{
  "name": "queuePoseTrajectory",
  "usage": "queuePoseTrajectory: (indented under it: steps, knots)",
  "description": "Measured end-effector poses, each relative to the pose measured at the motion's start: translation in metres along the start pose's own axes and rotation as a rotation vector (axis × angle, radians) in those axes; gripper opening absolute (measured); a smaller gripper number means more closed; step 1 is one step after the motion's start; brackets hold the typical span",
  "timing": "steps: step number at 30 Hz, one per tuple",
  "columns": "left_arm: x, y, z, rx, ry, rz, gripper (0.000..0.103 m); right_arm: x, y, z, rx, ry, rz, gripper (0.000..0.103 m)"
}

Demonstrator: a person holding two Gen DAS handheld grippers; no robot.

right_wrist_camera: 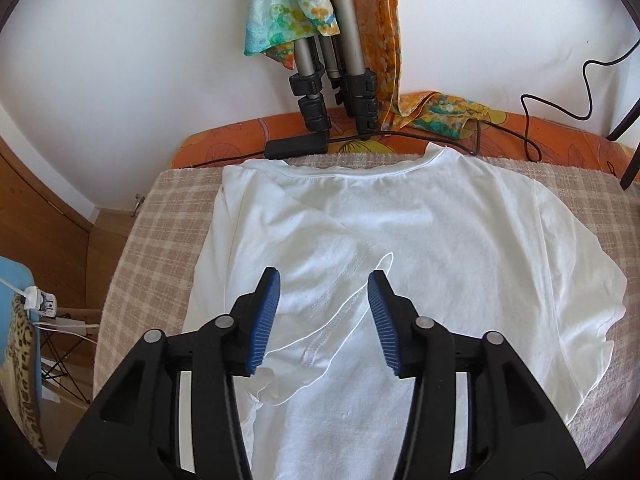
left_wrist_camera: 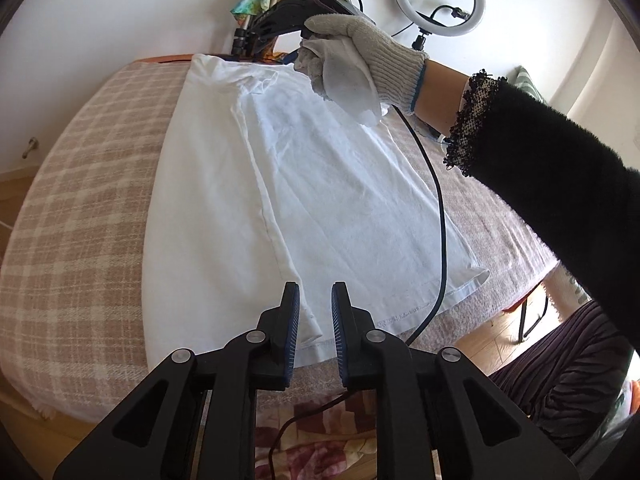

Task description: Fold small clothes

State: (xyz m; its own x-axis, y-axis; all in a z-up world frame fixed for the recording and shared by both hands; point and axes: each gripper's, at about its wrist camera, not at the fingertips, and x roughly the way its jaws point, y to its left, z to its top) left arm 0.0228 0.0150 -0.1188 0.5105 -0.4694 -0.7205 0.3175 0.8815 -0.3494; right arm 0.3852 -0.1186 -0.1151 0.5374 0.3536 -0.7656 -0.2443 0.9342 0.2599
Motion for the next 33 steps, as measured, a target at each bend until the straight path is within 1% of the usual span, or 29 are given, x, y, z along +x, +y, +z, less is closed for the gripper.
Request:
queuePoseTrajectory:
  steps: [1,4,8,11,13,17,21,23,24,25,26,27,28,33]
  knots:
    - [-0.006,0.0,-0.001,-0.004,-0.014,-0.018,0.015,-0.007,-0.001,-0.002,-0.006,-0.006,0.012,0.055]
    - [-0.023,-0.001,-0.002,-0.011,-0.062,-0.032,0.015,-0.033,-0.005,-0.014,-0.019,-0.019,0.042,0.055]
    - [-0.042,-0.001,-0.001,-0.009,-0.131,0.016,0.015,-0.073,-0.014,-0.034,-0.036,-0.047,0.095,0.055]
    - [-0.049,-0.002,0.002,-0.03,-0.162,0.024,0.015,-0.103,-0.022,-0.047,-0.052,-0.071,0.107,0.055]
    - [-0.05,-0.007,0.005,-0.026,-0.178,0.037,0.015,-0.122,-0.032,-0.055,-0.057,-0.09,0.102,0.055]
    - [-0.042,-0.026,0.007,0.005,-0.186,0.034,0.015,-0.151,-0.061,-0.063,-0.037,-0.115,0.091,0.055]
    - [-0.028,-0.053,0.011,0.037,-0.157,0.007,0.015,-0.173,-0.097,-0.066,0.006,-0.131,0.081,0.055]
    - [-0.018,-0.069,0.015,0.068,-0.148,0.0,0.015,-0.181,-0.117,-0.067,0.024,-0.133,0.074,0.056]
    - [-0.014,-0.077,0.016,0.089,-0.145,-0.003,0.018,-0.183,-0.127,-0.068,0.033,-0.138,0.062,0.056]
    - [-0.009,-0.086,0.017,0.111,-0.143,-0.004,0.025,-0.184,-0.137,-0.068,0.043,-0.143,0.048,0.058]
    - [-0.005,-0.096,0.017,0.136,-0.14,-0.005,0.029,-0.183,-0.148,-0.069,0.058,-0.146,0.035,0.059]
    - [0.0,-0.105,0.017,0.162,-0.137,-0.005,0.037,-0.181,-0.16,-0.069,0.075,-0.143,0.03,0.059]
    - [0.005,-0.113,0.015,0.188,-0.136,-0.008,0.042,-0.179,-0.171,-0.069,0.092,-0.14,0.032,0.059]
    - [0.034,-0.153,0.008,0.295,-0.101,-0.011,0.043,-0.152,-0.21,-0.072,0.161,-0.112,0.054,0.059]
